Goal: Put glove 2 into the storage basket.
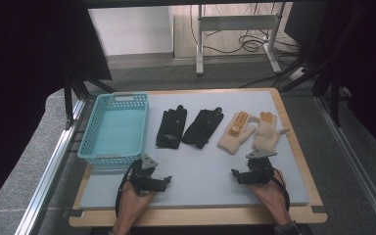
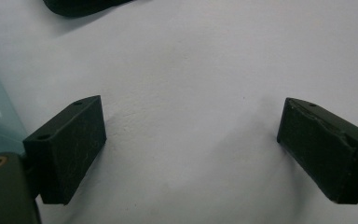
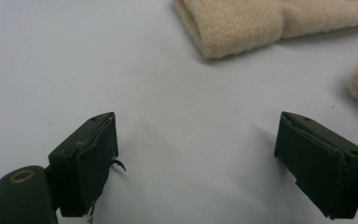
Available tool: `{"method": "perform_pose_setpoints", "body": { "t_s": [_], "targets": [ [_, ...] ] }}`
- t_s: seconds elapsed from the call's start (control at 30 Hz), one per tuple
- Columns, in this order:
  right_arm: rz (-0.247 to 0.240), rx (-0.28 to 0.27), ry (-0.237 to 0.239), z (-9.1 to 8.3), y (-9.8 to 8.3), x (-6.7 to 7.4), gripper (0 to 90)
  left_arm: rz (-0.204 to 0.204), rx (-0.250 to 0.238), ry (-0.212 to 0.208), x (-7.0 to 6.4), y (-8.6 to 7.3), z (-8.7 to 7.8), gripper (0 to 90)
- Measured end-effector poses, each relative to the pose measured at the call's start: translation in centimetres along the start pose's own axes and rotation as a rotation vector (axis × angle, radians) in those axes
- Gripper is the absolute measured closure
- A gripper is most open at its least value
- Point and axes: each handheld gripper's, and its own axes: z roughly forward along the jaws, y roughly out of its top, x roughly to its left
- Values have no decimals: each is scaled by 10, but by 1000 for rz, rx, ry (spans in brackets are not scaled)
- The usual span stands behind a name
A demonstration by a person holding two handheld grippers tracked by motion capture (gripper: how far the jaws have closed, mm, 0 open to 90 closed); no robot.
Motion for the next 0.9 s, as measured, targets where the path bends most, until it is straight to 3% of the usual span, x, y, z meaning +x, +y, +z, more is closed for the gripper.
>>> {"method": "perform_pose_setpoints", "body": {
  "t_s": [0.37,0.57,0.9],
  "targets": [
    [6,-21,24,-4,8,-2,138,-1,0,0,0,0,0,84],
    [19,-36,46,-4,21,-3,138,-1,0,0,0,0,0,83],
    [-1,-49,65,8,47,-2,138,0,1,0,0,0,0,84]
  ]
}}
